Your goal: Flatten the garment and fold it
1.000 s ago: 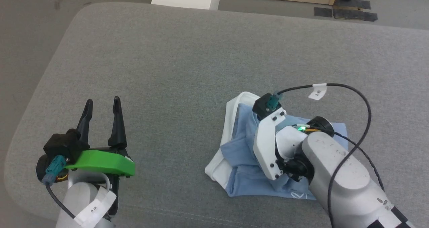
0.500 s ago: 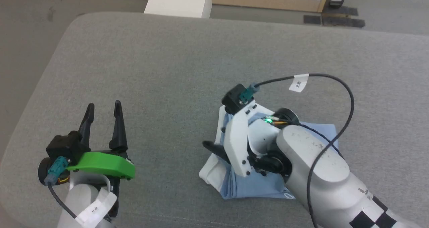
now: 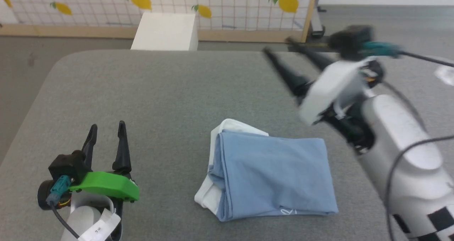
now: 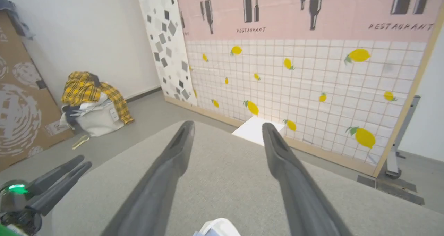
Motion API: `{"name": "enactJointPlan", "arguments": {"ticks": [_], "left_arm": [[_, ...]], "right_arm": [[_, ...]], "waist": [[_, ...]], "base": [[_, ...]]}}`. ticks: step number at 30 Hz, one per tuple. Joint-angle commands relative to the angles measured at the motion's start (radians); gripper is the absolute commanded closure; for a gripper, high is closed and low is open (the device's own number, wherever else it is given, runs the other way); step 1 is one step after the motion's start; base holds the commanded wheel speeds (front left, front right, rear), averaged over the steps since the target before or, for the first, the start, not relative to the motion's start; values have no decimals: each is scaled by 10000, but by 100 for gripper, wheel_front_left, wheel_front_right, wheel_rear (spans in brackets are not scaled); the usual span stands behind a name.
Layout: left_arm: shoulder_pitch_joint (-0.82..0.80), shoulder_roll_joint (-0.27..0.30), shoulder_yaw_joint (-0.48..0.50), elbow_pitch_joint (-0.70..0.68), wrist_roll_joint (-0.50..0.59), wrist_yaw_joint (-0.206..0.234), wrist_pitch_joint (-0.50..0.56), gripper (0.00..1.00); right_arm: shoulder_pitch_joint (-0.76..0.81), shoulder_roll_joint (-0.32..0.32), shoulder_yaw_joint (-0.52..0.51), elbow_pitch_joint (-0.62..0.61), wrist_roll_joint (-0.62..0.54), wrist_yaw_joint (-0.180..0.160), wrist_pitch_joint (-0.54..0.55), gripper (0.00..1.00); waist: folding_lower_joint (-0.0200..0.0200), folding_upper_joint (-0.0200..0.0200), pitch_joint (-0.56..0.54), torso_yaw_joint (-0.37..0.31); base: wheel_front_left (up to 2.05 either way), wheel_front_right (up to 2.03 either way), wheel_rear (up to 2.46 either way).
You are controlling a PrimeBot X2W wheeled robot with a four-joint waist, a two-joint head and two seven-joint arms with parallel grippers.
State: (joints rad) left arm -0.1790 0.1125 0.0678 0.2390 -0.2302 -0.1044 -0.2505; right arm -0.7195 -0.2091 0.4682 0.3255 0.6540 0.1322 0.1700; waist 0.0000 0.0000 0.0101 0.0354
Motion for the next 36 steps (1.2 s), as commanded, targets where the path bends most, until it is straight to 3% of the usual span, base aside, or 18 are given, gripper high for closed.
{"name": "enactJointPlan", "arguments": {"ticks": [1, 5, 9, 18, 27, 36], "left_arm": [[205, 82, 42, -66, -55, 75, 6, 0], [332, 73, 46, -165, -85, 165, 13, 0], [435, -18, -25, -284, -127, 270, 33, 0], [568, -80, -161, -221, -147, 447, 127, 0], [634, -75, -430, 95, 6, 582, 252, 0], [597, 30, -789, 539, 259, 666, 549, 0]], "right_arm": [[282, -113, -444, -103, -196, -15, -538, 0], [946, -368, -1871, -321, -859, -15, -2061, 0], [1968, -217, -3438, -457, -1497, -15, -3330, 0], [4663, 656, -5764, -1063, -3067, -15, -3995, 0], [6346, 1066, -5943, -1457, -3939, -15, -3354, 0], [6573, 1001, -5316, -1535, -4341, -15, -2949, 0]], "waist": [[0, 0, -353, -411], [0, 0, -463, -598], [0, 0, -589, -640], [0, 0, -667, -614], [0, 0, -640, -515], [0, 0, -525, -409]], "base": [[0, 0, 0], [0, 0, 0], [0, 0, 0], [0, 0, 0], [0, 0, 0], [0, 0, 0]]}}
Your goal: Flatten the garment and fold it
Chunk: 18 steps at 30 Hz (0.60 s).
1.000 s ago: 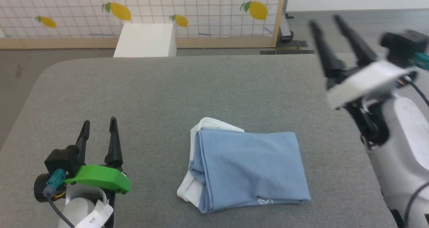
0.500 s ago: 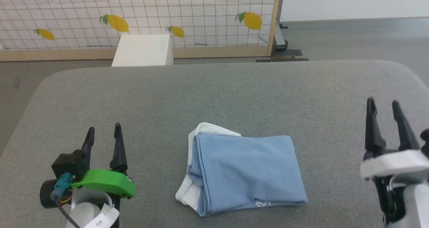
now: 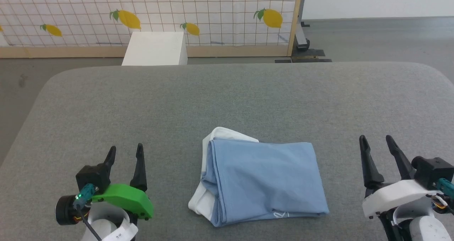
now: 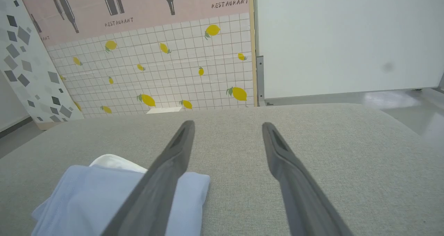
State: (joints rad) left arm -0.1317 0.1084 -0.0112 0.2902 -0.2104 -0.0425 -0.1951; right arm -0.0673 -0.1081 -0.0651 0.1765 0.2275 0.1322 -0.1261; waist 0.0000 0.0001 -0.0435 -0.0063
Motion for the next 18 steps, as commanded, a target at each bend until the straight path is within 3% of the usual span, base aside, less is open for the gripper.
{"name": "enactJointPlan", "arguments": {"ticks": [1, 18], "left_arm": [[106, 120, -41, 66, 136, 70, -22, 0], [141, 224, -188, 266, 134, 210, -313, 0]], "right_arm": [[26, -10, 36, -27, -109, -15, 37, 0], [-203, -131, -6, 83, -385, -15, 285, 0]], "waist": [[0, -1, 19, 13], [0, -1, 69, 2]], "base": [[0, 0, 0], [0, 0, 0]]}}
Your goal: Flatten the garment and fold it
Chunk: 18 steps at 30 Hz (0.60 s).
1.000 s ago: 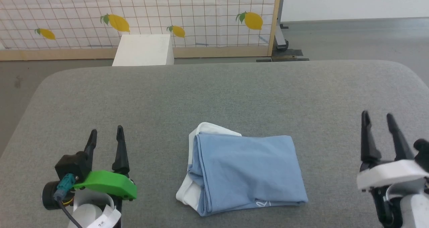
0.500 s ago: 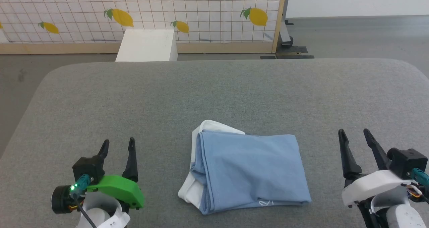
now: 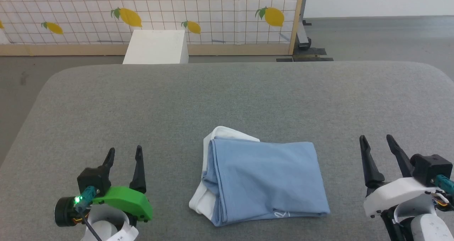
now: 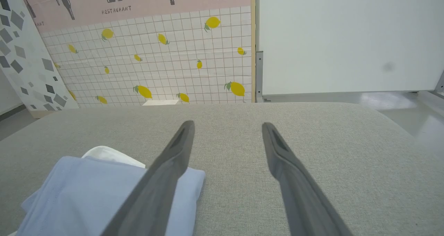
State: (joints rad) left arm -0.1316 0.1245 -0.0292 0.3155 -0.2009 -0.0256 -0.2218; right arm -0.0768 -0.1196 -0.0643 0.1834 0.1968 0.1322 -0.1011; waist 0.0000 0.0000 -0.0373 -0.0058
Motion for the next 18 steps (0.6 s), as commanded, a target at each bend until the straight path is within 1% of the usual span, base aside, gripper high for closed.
{"name": "enactJointPlan", "arguments": {"ticks": [1, 18], "left_arm": [[142, 60, -13, 0, 25, 45, -49, 0], [165, 133, -131, -89, -145, 137, 12, 0]], "right_arm": [[-107, -13, -21, 9, -81, -15, 50, 0], [-182, 14, -35, -27, -64, -15, 203, 0]], "waist": [[0, 0, 16, -4], [0, 0, 92, 16]], "base": [[0, 0, 0], [0, 0, 0]]}}
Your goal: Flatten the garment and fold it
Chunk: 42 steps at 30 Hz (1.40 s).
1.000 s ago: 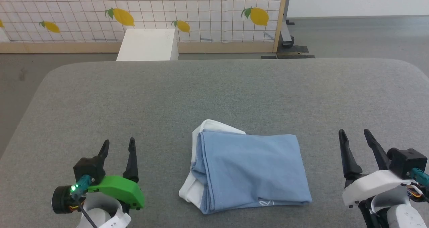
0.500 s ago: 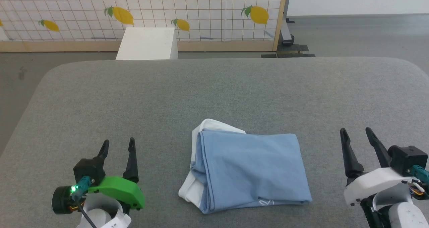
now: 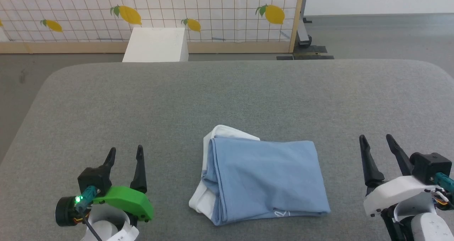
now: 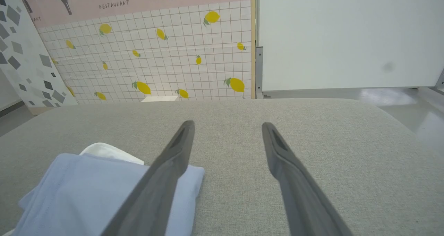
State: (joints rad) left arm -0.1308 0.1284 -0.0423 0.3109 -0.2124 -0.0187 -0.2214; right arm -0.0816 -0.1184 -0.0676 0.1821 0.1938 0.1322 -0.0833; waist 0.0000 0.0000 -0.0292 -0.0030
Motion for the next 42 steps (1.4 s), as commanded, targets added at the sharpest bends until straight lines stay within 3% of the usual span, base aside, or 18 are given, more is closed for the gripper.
{"name": "enactJointPlan", "arguments": {"ticks": [1, 6, 13, 19, 23, 29, 38, 39, 40, 42], "left_arm": [[159, 108, 4, -49, -38, 77, 7, 0], [149, 174, 34, -211, -73, 139, -39, 0], [92, 149, -42, -723, -79, 226, -90, 0], [-210, 123, -216, -1135, -45, 236, -28, 0], [-427, 135, -330, -1268, -26, 194, -32, 0], [-576, 57, -483, -1282, -37, 195, -85, 0], [-652, -26, -596, -1052, -118, 185, -208, 0], [-649, -36, -612, -1031, -123, 190, -218, 0], [-645, -42, -618, -1013, -133, 193, -226, 0], [-641, -45, -622, -965, -164, 188, -241, 0]], "right_arm": [[-169, 6, -6, -7, -6, -15, 73, 0], [-776, 60, -90, 243, 380, -15, 1312, 0], [-2303, -434, 1078, 943, 987, -15, 5751, 0], [-3043, -826, 2040, 1826, 1003, -15, 8074, 0], [-3223, -885, 2330, 2444, 744, -15, 8468, 0], [-3199, -715, 2328, 3243, 394, -15, 8191, 0], [-2906, -505, 2160, 4222, 346, -15, 8113, 0], [-2891, -477, 2150, 4280, 408, -15, 8137, 63], [-2889, -462, 2121, 4296, 461, -15, 8102, 100], [-2899, -490, 2130, 4323, 552, -15, 8107, 100]], "waist": [[0, 0, 24, -25], [0, 0, 150, -140], [0, 0, 476, 44], [0, 0, 947, 629], [0, 0, 1299, 1033], [0, 0, 1720, 1498], [0, 0, 1819, 1704], [0, 0, 1801, 1701], [0, 0, 1787, 1696], [0, 0, 1743, 1681]], "base": [[0, 0, 0], [0, 0, 0], [0, 0, 0], [0, 0, 0], [0, 0, 0], [0, 0, 0], [0, 0, 0], [0, 0, 0], [0, 0, 0], [0, 0, 0]]}}
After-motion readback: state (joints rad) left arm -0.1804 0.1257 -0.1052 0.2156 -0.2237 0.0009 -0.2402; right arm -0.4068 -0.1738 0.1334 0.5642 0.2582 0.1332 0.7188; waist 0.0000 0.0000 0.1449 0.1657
